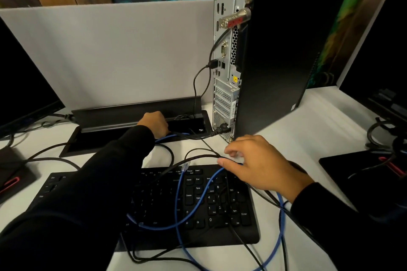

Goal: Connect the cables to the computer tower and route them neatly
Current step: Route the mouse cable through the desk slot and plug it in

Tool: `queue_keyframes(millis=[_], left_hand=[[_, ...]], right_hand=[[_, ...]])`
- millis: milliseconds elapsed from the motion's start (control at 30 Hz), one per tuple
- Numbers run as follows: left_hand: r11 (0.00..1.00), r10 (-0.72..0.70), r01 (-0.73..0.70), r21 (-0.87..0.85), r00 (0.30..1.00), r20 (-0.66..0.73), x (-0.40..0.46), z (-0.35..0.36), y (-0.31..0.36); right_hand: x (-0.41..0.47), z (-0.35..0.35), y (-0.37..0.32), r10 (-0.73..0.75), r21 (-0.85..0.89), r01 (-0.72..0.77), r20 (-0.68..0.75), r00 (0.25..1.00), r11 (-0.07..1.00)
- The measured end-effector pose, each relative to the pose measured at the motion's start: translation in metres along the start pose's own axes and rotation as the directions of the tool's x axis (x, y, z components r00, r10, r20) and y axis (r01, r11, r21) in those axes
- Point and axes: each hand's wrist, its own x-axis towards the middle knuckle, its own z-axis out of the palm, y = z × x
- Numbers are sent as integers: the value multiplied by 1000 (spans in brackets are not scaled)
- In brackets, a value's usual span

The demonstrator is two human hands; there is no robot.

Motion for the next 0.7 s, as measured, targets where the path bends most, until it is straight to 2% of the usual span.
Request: queue_keyframes(millis=[167,200,233,267,333,367,400,467,567,633,700], left_hand=[[996,56,-58,-61,998,-36,-9,5,1],[992,63,-68,-106,997,-52,-6,7,-4],[971,45,-66,-229,995,-94,-4,9,-10],[921,23,-66,-384,993,-116,-2,11,-14],[736,26,-89,-671,994,-104,-4,13,-18],[643,49,-104,-759,994,-95,-4,13,-19],[577,69,-123,-807,992,-102,-5,12,-19],[520,93,-190,-833,982,-166,-10,7,-20],[561,121,-290,-776,955,-270,-18,-2,-25],[662,173,-336,-670,938,-300,-22,-8,-34],[789,215,-325,-522,941,-261,-23,-10,-42]], right_hand=[[13,14,-16,-10,-27,9,-50,999,1000],[15,15,-14,-15,5,16,-103,995,1000],[16,15,-11,-15,43,23,-177,984,999],[17,14,-8,-8,86,31,-253,967,996],[18,14,-5,27,205,50,-356,934,978],[18,14,-5,43,257,58,-370,928,965],[17,14,-5,48,292,65,-364,930,954],[16,16,-9,28,328,74,-296,955,942],[13,16,-16,-13,350,103,-252,968,931],[12,13,-18,-45,321,149,-310,950,935],[11,12,-17,-45,288,158,-363,931,944]])
